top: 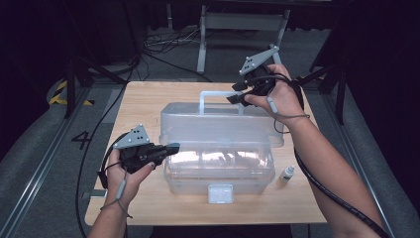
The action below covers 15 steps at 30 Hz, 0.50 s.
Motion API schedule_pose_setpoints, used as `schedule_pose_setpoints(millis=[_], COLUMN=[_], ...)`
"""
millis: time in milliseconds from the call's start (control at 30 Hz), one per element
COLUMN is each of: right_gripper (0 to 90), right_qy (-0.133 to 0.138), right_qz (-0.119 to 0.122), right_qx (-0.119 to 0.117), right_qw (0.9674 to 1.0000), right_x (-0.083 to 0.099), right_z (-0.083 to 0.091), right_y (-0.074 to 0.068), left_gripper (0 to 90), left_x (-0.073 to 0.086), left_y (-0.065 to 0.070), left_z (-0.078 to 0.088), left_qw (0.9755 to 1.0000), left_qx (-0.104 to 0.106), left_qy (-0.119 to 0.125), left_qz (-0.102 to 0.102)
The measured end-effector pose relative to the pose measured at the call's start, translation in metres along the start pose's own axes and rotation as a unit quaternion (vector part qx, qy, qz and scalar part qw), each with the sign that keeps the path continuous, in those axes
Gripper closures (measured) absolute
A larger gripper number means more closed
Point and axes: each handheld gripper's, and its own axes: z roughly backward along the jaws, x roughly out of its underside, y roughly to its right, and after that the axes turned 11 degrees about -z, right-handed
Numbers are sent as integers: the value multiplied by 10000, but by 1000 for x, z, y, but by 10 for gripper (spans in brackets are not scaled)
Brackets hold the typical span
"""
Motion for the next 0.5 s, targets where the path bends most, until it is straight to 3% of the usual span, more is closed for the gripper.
schedule_pose_setpoints(millis=[100, 300, 500], right_gripper=[485, 460, 460], right_qy=[224, 741, 908], right_qz=[-26, -310, -561], right_qx=[-3, 40, 69], right_qw=[9997, 9968, 9943], right_x=[0, 7, 26], right_z=[9, 42, 69], right_y=[-4, -7, -12], left_gripper=[898, 897, 897], left_x=[-1, -3, -6], left_y=[0, 0, -2], left_z=[0, 0, 0], left_qw=[10000, 9999, 9999], left_qx=[-40, -43, -35], left_qy=[-23, -109, -105], left_qz=[-41, -110, -116])
